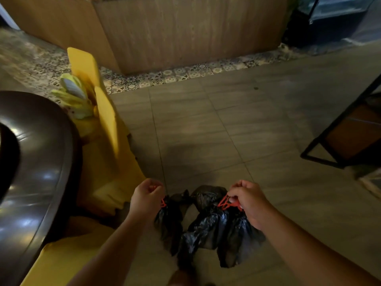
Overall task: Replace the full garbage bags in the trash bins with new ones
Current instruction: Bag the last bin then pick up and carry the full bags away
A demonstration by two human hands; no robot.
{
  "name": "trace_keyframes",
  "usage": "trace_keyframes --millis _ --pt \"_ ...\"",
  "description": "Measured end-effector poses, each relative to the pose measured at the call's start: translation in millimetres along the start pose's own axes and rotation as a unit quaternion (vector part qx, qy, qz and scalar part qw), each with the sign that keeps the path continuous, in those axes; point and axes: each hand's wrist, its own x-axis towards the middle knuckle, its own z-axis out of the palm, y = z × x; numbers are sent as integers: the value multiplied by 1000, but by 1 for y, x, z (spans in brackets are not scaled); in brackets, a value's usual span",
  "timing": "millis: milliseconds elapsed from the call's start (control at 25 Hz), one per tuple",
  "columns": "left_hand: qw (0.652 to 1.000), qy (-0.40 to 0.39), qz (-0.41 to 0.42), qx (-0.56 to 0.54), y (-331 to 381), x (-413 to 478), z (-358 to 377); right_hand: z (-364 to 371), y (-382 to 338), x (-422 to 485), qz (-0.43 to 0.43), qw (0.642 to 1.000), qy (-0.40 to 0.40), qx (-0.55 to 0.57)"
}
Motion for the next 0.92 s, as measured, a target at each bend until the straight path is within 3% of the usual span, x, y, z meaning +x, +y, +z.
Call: trace_keyframes --millis 520,920 --pt "996 -92 -8 -14 142 328 94 57 -194 300 0 996 79 -37" --pt "999 -36 -5 36 257 544 156 88 -316 535 2 999 38 -28"
